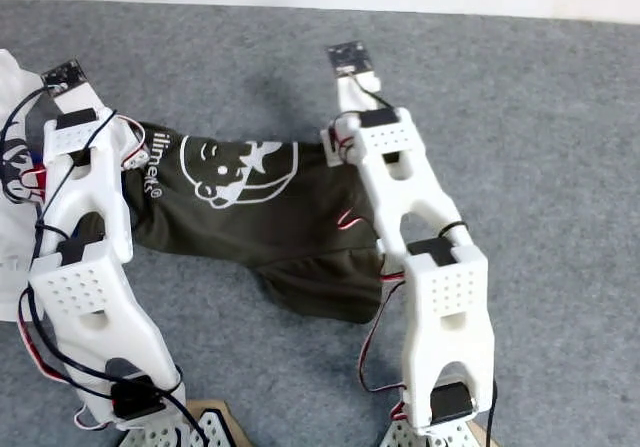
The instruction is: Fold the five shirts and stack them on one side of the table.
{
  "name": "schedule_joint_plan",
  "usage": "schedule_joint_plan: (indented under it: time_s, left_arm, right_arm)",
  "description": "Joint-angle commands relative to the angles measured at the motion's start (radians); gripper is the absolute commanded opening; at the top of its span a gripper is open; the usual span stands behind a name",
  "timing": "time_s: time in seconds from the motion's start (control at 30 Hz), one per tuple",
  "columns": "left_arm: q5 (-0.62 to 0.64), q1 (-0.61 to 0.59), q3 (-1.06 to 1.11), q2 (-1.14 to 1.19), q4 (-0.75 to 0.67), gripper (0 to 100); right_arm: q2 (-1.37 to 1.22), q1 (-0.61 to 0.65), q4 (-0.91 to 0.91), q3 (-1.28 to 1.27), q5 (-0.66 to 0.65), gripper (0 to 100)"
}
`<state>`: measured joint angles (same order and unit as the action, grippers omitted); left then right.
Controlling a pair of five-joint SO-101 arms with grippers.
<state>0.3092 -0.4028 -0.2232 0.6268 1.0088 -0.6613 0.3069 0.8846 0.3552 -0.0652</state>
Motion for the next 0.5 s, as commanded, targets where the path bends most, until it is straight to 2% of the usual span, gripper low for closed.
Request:
schedule_joint_plan:
  time_s: [0.0, 0.17, 0.4, 0.47]
  left_arm:
    - [0.011, 0.030, -0.018, 0.002, -0.015, 13]
    - [0.011, 0.030, -0.025, 0.002, -0.025, 14]
    - [0.011, 0.031, -0.028, -0.005, -0.106, 14]
    - [0.011, 0.033, -0.058, -0.005, -0.098, 16]
  right_arm:
    - [0.021, -0.054, -0.041, 0.061, 0.009, 0.6]
    - [0.015, -0.081, -0.044, 0.097, 0.009, 0.6]
    - [0.019, -0.082, -0.039, 0.097, 0.009, 0.7]
    - [0.025, -0.079, -0.002, 0.101, 0.009, 4.7]
